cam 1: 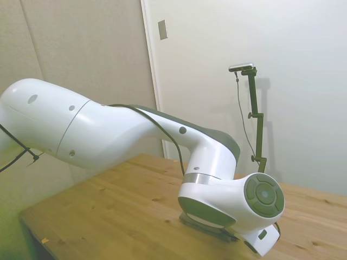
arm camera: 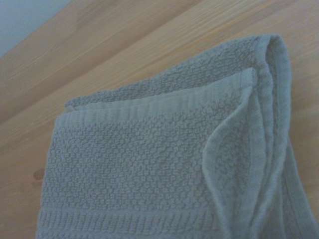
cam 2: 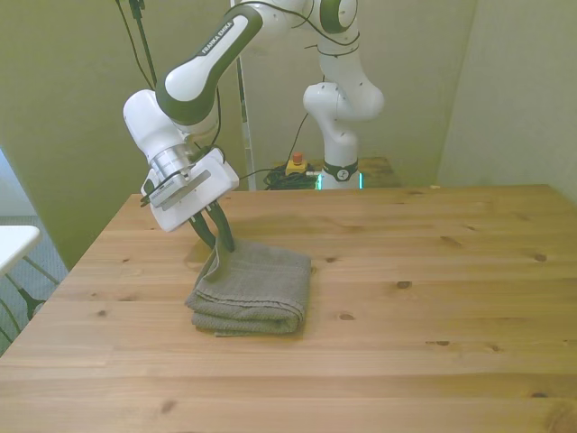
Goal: Unfold the towel
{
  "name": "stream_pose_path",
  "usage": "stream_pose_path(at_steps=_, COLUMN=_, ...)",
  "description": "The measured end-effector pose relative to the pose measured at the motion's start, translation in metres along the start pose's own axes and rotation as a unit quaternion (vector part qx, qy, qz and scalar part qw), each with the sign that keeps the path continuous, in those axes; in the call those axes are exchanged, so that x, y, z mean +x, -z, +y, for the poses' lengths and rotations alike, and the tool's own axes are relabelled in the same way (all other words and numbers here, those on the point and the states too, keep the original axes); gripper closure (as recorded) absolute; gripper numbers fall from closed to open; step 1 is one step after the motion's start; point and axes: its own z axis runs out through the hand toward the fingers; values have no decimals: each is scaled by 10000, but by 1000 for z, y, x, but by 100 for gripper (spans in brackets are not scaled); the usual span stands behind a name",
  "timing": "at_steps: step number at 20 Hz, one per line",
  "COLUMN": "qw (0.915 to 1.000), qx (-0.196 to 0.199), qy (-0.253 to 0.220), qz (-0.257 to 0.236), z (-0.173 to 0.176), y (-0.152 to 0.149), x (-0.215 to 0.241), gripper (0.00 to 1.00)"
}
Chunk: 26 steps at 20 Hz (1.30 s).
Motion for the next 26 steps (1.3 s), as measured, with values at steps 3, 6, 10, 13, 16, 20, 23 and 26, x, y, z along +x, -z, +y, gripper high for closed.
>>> stream_pose_path(at_steps=3, qw=10000, qx=31, qy=50, qz=20, z=-6, y=3, x=-2, gripper=100)
stream_pose_path(at_steps=6, qw=9998, qx=103, qy=174, qz=61, z=-20, y=14, x=-8, gripper=100)
stream_pose_path(at_steps=10, qw=9985, qx=126, qy=535, qz=64, z=-52, y=31, x=-39, gripper=100)
stream_pose_path(at_steps=13, qw=9956, qx=64, qy=925, qz=110, z=-82, y=31, x=-78, gripper=100)
stream_pose_path(at_steps=16, qw=9910, qx=-87, qy=1312, qz=229, z=-116, y=13, x=-123, gripper=100)
stream_pose_path(at_steps=20, qw=9851, qx=-332, qy=1610, qz=495, z=-148, y=-21, x=-173, gripper=100)
stream_pose_path(at_steps=23, qw=9810, qx=-498, qy=1760, qz=639, z=-162, y=-50, x=-202, gripper=100)
stream_pose_path(at_steps=26, qw=9774, qx=-603, qy=1923, qz=634, z=-173, y=-78, x=-232, gripper=100)
